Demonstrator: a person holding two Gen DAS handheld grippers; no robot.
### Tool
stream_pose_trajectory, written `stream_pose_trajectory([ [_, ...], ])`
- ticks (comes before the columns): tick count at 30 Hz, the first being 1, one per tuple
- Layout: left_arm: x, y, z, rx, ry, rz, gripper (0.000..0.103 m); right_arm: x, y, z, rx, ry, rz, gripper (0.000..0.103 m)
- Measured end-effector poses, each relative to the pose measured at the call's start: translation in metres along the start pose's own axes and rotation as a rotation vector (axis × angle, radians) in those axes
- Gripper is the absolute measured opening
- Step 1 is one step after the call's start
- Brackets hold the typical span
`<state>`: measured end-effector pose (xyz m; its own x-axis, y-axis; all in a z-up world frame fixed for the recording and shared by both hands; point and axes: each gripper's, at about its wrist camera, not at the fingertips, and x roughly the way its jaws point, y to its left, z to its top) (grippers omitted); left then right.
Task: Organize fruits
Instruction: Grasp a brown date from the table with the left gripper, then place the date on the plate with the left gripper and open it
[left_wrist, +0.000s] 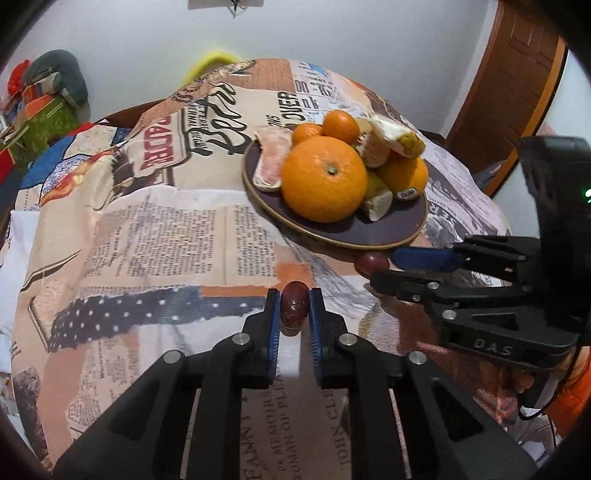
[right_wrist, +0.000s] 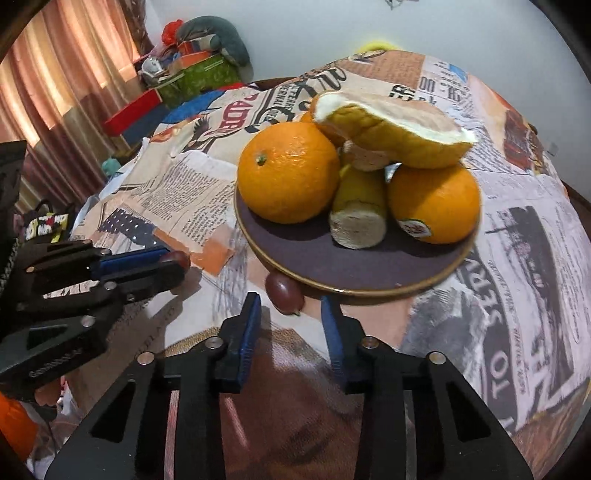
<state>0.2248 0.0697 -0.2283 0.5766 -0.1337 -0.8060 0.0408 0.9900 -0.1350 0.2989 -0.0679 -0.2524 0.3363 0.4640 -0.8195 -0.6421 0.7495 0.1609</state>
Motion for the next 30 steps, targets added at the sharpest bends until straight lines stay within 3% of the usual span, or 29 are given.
stream_pose_trajectory([
  [7, -0.001, 0.006, 0.0, -0.018, -0.006, 0.014, 0.014, 0.004, 0.007, 0.001, -0.023, 0.004, -0.017, 0.019],
  [16, -0.008, -0.006, 0.011, -0.003, -0.029, -0.013, 0.014, -0.02, 0.003, -0.006, -0.001, -0.044, 0.002, 0.018],
  [25, -0.007, -0.029, 0.032, 0.036, -0.061, -0.041, 0.014, -0.057, -0.019, -0.001, 0.047, -0.151, -0.047, 0.019],
  [30, 0.003, -0.04, 0.042, 0.052, -0.064, -0.065, 0.014, -0.056, -0.032, 0.005, 0.067, -0.163, -0.063, 0.019],
])
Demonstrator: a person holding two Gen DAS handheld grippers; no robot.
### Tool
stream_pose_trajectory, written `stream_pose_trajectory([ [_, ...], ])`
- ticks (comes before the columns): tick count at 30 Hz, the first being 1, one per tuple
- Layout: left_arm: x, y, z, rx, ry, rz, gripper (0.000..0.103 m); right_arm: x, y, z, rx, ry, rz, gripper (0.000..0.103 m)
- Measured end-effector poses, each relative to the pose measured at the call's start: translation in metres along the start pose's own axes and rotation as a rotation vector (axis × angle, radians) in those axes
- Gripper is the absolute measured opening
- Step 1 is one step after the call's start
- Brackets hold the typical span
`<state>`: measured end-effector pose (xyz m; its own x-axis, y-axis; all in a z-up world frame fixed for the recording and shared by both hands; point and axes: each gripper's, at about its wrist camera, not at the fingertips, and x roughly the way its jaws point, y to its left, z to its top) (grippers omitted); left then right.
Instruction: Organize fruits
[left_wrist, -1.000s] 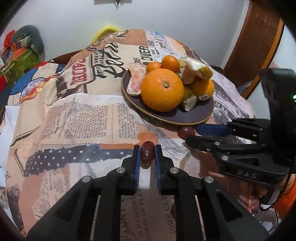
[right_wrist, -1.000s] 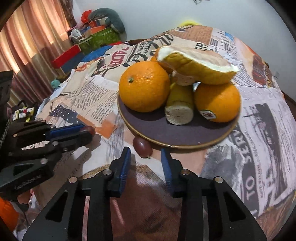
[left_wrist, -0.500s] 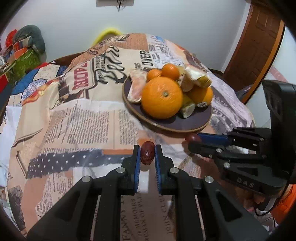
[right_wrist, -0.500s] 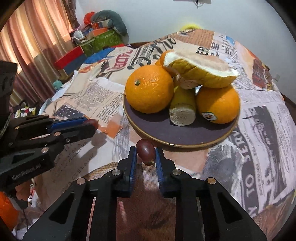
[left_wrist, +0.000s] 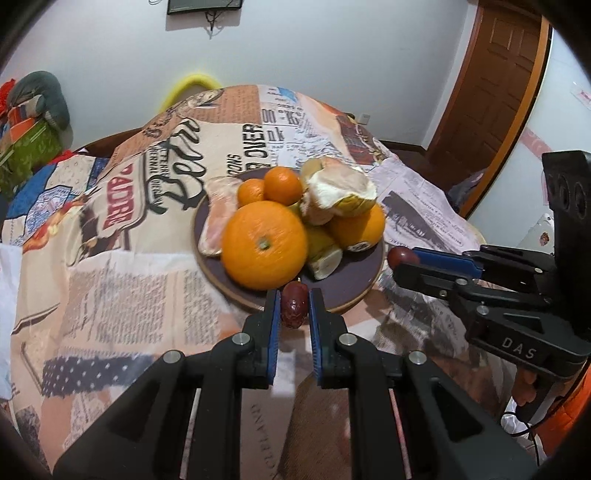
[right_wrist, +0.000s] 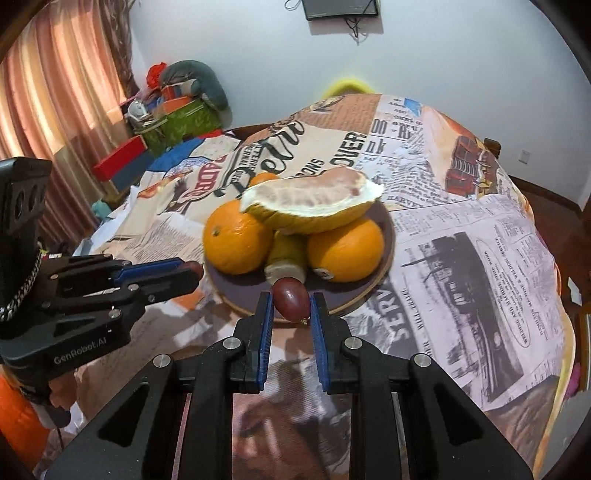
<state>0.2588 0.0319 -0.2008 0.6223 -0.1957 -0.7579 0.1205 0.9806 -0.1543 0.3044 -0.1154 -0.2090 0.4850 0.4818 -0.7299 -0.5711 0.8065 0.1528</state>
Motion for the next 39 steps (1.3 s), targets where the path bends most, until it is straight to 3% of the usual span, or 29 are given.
stream_pose_trajectory([
  [18, 0.039, -0.006, 0.003, 0.022, 0.067, -0.028, 0.015, 0.027, -0.015, -0.005, 0.023, 0.052, 0.015, 0.02],
  [21, 0.04, -0.005, 0.001, 0.016, 0.077, -0.025, 0.02, 0.028, -0.015, -0.005, 0.016, 0.064, 0.01, 0.02],
  [23, 0.039, -0.004, 0.002, 0.015, 0.074, -0.02, 0.031, 0.028, -0.015, -0.005, 0.017, 0.069, 0.008, 0.023],
  [31, 0.005, -0.003, 0.006, 0.004, 0.002, 0.009, 0.033, -0.002, -0.012, 0.001, 0.019, 0.005, -0.004, 0.024],
  [39, -0.081, -0.014, 0.019, 0.007, -0.199, 0.067, 0.037, -0.088, 0.007, 0.015, 0.001, -0.194, -0.046, 0.024],
])
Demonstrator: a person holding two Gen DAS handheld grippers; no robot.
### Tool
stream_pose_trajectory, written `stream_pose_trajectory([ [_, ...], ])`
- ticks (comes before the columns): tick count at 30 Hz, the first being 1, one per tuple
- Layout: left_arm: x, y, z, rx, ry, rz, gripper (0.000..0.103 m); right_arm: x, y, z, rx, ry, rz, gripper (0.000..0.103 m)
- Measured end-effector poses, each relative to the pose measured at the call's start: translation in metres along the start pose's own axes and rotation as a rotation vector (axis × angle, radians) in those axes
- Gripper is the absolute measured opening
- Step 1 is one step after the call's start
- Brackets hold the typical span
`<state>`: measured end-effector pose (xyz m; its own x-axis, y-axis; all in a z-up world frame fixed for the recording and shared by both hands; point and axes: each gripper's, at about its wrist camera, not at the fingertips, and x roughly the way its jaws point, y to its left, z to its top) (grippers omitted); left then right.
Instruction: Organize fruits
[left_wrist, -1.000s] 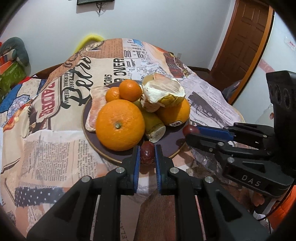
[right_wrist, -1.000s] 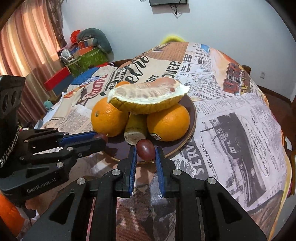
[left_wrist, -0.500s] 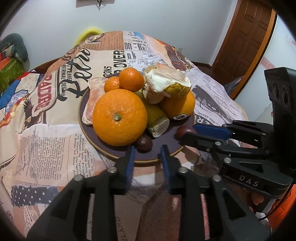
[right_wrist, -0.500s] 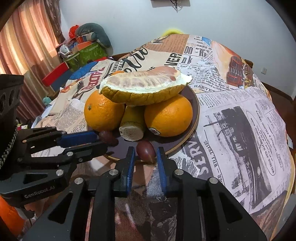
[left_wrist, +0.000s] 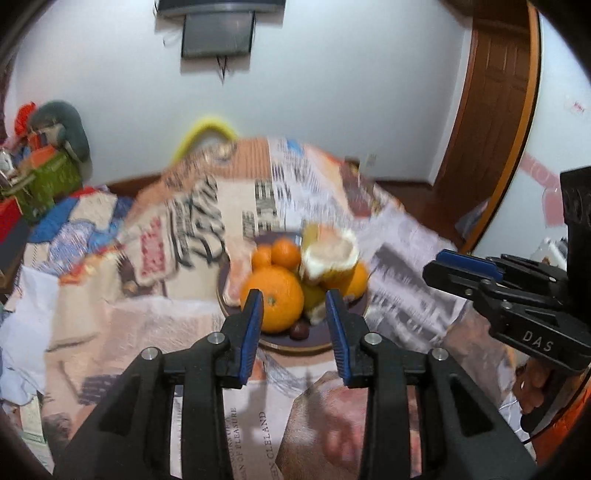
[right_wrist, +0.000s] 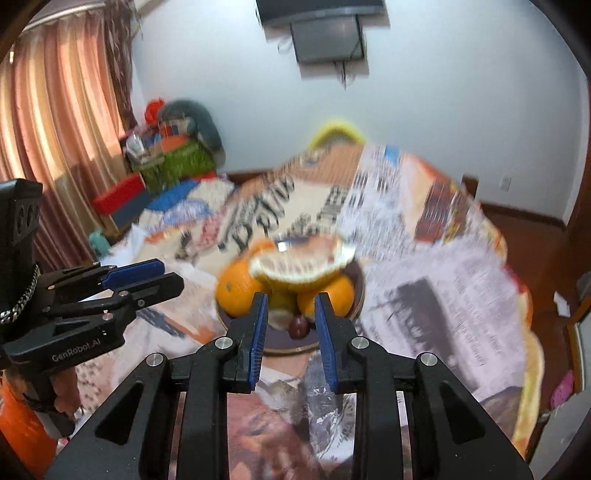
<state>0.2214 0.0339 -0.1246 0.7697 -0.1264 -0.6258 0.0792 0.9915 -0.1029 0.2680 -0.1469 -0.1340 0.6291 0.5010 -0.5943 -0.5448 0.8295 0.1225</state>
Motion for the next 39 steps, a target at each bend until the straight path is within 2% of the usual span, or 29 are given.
stream_pose_trajectory([
  [6, -0.085, -0.018, 0.017, 0.041, -0.217, 0.038, 0.053, -0.074, 0.021, 0.015, -0.014, -0.18, -0.009, 0.026],
  [8, -0.114, -0.026, 0.02, 0.058, -0.287, 0.049, 0.057, -0.094, 0.029, 0.016, -0.016, -0.238, -0.016, 0.032],
  [10, -0.134, -0.031, 0.02, 0.071, -0.333, 0.057, 0.061, -0.112, 0.036, 0.015, -0.016, -0.296, -0.029, 0.046],
  [13, -0.162, -0.039, 0.018, 0.077, -0.4, 0.067, 0.069, -0.135, 0.046, 0.012, -0.014, -0.366, -0.046, 0.061],
  [15, -0.175, -0.043, 0.015, 0.08, -0.431, 0.074, 0.078, -0.145, 0.051, 0.009, -0.012, -0.397, -0.059, 0.068],
  [16, -0.181, -0.045, 0.014, 0.079, -0.443, 0.076, 0.089, -0.149, 0.053, 0.008, -0.011, -0.408, -0.064, 0.074],
  [17, -0.187, -0.046, 0.012, 0.078, -0.461, 0.074, 0.095, -0.152, 0.056, 0.007, -0.01, -0.417, -0.069, 0.076],
  [19, -0.194, -0.047, 0.01, 0.079, -0.476, 0.078, 0.098, -0.155, 0.058, 0.005, -0.01, -0.432, -0.084, 0.086],
  [23, -0.201, -0.05, 0.007, 0.082, -0.49, 0.081, 0.102, -0.157, 0.06, 0.003, -0.008, -0.445, -0.107, 0.095],
  [24, -0.203, -0.049, 0.005, 0.079, -0.494, 0.081, 0.102, -0.157, 0.06, 0.002, -0.005, -0.449, -0.115, 0.103],
  [31, -0.213, -0.052, -0.004, 0.076, -0.5, 0.071, 0.103, -0.164, 0.065, -0.007, -0.019, -0.462, -0.154, 0.103],
  [39, -0.215, -0.053, -0.006, 0.065, -0.503, 0.061, 0.103, -0.168, 0.067, -0.01, -0.021, -0.465, -0.157, 0.103],
])
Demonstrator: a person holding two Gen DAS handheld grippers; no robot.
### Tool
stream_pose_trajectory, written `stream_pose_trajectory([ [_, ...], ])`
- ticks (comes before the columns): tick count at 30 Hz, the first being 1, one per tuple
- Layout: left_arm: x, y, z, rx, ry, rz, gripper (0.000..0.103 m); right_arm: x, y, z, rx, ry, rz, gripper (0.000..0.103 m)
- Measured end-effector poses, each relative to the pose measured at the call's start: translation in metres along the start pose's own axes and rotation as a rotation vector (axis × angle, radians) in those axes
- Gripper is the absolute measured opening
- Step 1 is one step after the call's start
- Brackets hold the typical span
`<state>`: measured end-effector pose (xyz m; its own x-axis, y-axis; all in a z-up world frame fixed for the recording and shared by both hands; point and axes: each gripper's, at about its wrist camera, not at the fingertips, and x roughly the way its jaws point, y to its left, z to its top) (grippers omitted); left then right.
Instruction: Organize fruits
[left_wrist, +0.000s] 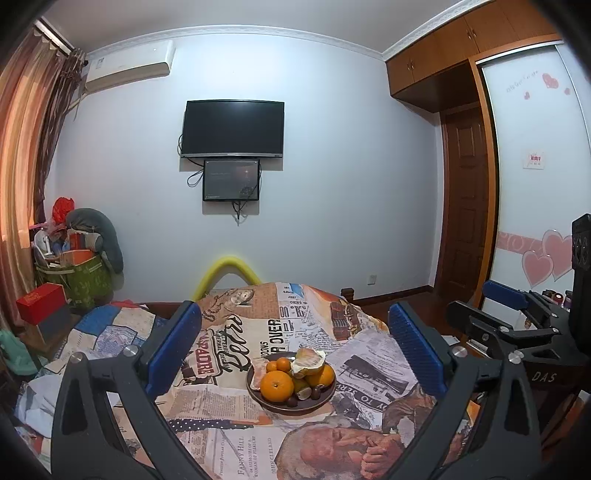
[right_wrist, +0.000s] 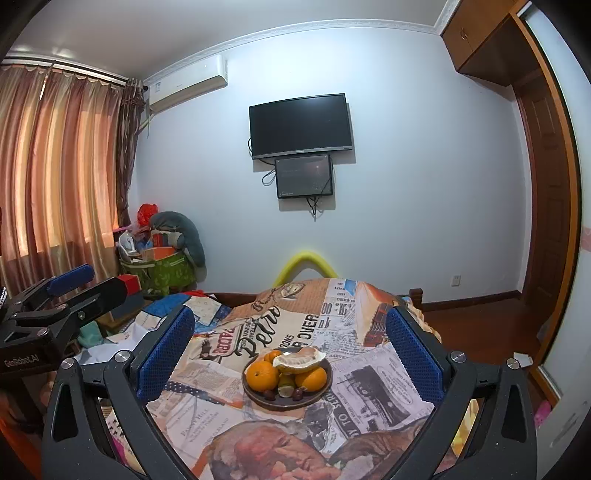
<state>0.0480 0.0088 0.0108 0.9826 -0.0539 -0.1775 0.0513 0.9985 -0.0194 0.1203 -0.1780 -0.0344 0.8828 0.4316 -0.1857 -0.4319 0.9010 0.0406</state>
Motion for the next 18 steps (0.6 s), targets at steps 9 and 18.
stream_pose_trajectory([
  [9, 0.003, 0.0047, -0.0017, -0.028, 0.007, -0.004, 0.103, -0.0019, -0.0006, -0.0015, 0.001, 0.008, -0.004, 0.103],
  [18, 0.0037, 0.0065, -0.0039, -0.029, 0.012, -0.006, 0.103, -0.0029, -0.0016, -0.0009, 0.0, 0.008, -0.007, 0.103],
])
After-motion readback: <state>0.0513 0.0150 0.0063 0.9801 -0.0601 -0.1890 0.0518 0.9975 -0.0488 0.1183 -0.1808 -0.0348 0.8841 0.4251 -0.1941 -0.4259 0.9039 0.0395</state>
